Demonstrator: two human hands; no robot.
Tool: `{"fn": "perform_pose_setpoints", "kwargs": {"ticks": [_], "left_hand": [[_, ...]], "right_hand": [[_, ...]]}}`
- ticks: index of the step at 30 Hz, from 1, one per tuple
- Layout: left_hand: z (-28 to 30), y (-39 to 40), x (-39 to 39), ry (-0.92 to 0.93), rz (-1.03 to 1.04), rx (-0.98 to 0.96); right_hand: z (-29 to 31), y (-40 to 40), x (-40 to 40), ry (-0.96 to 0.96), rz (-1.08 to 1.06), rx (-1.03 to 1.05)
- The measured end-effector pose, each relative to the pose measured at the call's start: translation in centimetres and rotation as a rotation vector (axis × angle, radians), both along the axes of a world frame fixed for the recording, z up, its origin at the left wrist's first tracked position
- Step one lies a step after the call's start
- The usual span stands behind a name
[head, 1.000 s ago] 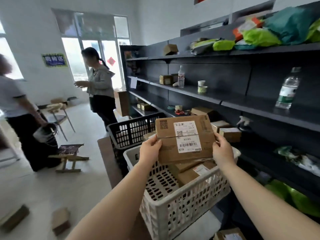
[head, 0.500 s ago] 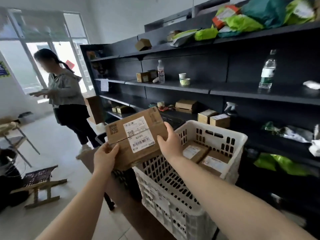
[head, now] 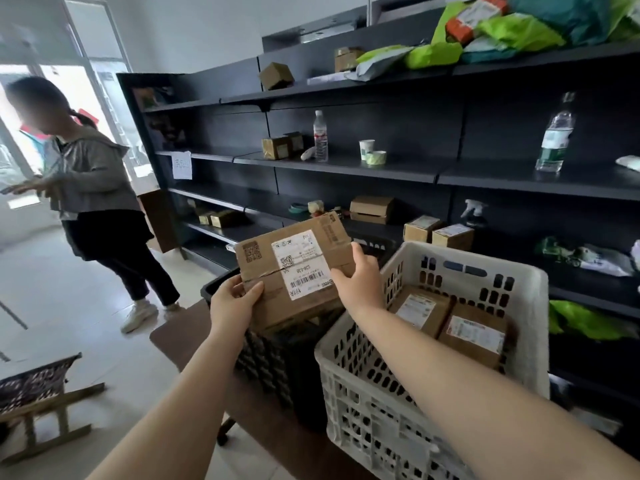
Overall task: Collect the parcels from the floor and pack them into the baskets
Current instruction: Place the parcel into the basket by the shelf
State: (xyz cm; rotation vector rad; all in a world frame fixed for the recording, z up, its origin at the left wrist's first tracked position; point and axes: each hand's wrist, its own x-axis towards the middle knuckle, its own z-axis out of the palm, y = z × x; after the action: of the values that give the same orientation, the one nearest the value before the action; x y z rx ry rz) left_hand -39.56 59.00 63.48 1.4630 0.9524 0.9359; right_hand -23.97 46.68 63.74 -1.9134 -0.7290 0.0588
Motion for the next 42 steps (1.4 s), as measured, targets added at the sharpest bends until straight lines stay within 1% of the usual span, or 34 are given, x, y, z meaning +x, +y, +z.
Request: {"fn": "perform_pose_setpoints", "kwargs": {"ticks": [5,7,10,13,16,21,24,27,29,32,34,36,37,39,42], "left_hand": [[0.5,7.1,2.0,0.102,-0.045,0.079],[0.8,10.6,3.5,0.122,-0.075,0.045],[1.3,14.9,5.9,0.096,-0.132,-0.052],[1.6,18.5,8.6,0.078,-0.18,-0.069],[1.5,20.7,11.2,0.047,-0.239,-0.119],[0.8,22.7,15.3,0.05,-0.389,-0.205],[0.0,23.5,17.8,0.062,-0.467,-0.293],[-1.3,23.6,20.3,0.118,-0.538,-0.383],[-2.6,23.3,22.1,0.169,-0.567,-0.418],[-5.0,22.5,24.4,0.234,-0.61,-0.46],[-7.0,21.9,25.6,0.299,-0.656,-0.505],[-9.1,21.5,26.1,0.404,-0.736,-0.559],[-10.2,21.4,26.3,0.456,-0.779,-0.579],[-11.8,21.2,26.2,0.537,-0.852,-0.565],[-12.4,21.2,26.6,0.563,-0.914,-0.481]], "right_hand": [[-1.5,7.2,2.1,0.084,-0.01,0.081],[-1.3,10.5,3.9,0.085,0.022,0.1],[0.5,14.3,7.3,0.048,0.069,0.071],[2.5,17.3,10.1,0.023,0.069,0.036],[3.5,19.3,12.2,0.004,0.007,0.048],[2.9,20.4,15.0,-0.01,-0.169,0.009],[2.2,20.2,16.9,0.008,-0.257,-0.083],[1.5,19.7,18.4,0.014,-0.333,-0.135],[0.6,19.3,19.4,-0.01,-0.363,-0.219],[-1.3,18.5,21.4,0.028,-0.452,-0.344],[-3.0,18.2,22.2,0.079,-0.488,-0.418],[-4.7,18.1,22.5,0.111,-0.494,-0.495],[-5.5,18.1,22.4,0.089,-0.497,-0.543],[-6.8,18.0,21.9,-0.013,-0.498,-0.658],[-7.8,17.7,21.1,-0.161,-0.497,-0.757]]}}
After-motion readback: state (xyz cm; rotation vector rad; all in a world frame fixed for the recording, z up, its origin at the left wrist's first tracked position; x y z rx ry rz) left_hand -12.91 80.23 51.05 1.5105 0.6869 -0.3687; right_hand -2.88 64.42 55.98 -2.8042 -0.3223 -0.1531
